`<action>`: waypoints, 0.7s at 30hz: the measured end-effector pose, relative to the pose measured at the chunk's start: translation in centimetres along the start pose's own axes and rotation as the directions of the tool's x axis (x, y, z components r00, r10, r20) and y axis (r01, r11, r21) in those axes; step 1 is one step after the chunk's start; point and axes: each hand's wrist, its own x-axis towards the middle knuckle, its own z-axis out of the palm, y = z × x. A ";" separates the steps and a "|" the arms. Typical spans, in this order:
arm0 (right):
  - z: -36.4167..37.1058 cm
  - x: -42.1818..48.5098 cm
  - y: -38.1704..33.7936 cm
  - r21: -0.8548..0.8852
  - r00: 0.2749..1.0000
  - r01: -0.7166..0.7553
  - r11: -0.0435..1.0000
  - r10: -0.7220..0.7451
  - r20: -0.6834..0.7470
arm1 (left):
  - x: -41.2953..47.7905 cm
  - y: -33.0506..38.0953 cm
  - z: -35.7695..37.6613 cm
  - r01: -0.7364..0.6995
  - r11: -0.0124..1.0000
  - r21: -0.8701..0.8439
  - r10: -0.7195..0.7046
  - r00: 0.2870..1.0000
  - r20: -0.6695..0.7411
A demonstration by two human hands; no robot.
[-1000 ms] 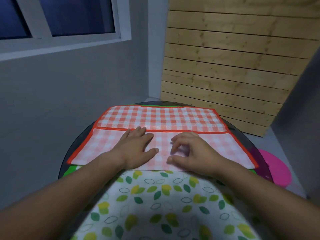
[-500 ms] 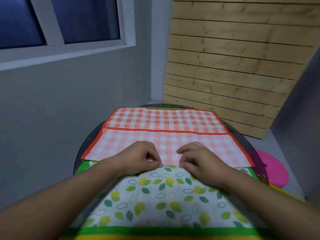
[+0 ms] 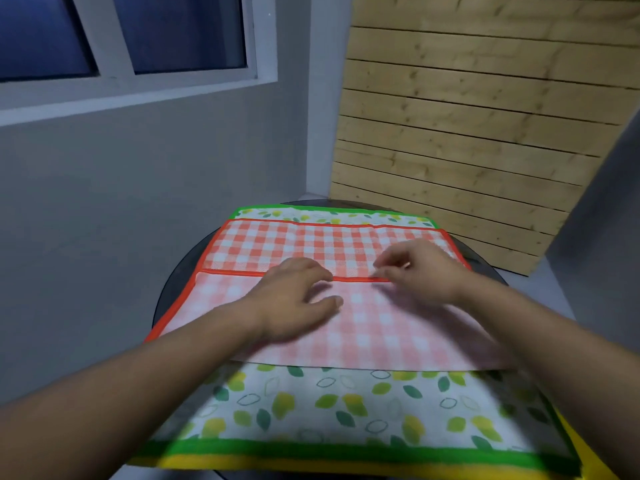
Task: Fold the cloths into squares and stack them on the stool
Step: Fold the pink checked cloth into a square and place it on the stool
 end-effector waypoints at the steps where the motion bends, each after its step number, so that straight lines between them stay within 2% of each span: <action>1: -0.2 2.0 0.6 -0.015 0.999 -0.012 1.000 0.011 -0.046 | 0.3 -0.3 0.5 0.013 0.998 0.065 -0.015 1.000 0.019; 3: -0.1 6.0 1.9 0.020 0.993 -0.051 0.999 0.053 -0.106 | 0.5 -0.6 1.7 0.013 0.984 0.175 -0.026 0.997 0.068; 6: 0.6 10.8 3.6 0.026 0.986 -0.084 0.996 0.087 -0.140 | 0.5 -0.8 3.1 0.052 0.982 0.182 -0.068 0.995 0.080; 12: 0.7 16.4 5.9 -0.121 0.989 -0.147 0.982 0.144 -0.037 | 0.7 -1.4 4.1 0.087 0.981 0.175 -0.098 0.994 0.052; 15: 0.2 17.8 6.0 -0.131 0.983 -0.176 0.976 0.180 0.025 | 0.8 -1.4 4.2 0.087 0.979 0.182 -0.096 0.994 0.043; 18: -0.2 18.2 5.9 -0.046 0.983 -0.173 0.984 0.175 0.051 | 0.9 -1.5 4.3 0.088 0.980 0.179 -0.094 0.995 0.028; 21: -0.9 17.1 5.1 0.062 0.993 -0.114 0.992 0.114 -0.004 | 0.9 -1.5 4.4 0.088 0.980 0.178 -0.092 0.996 0.016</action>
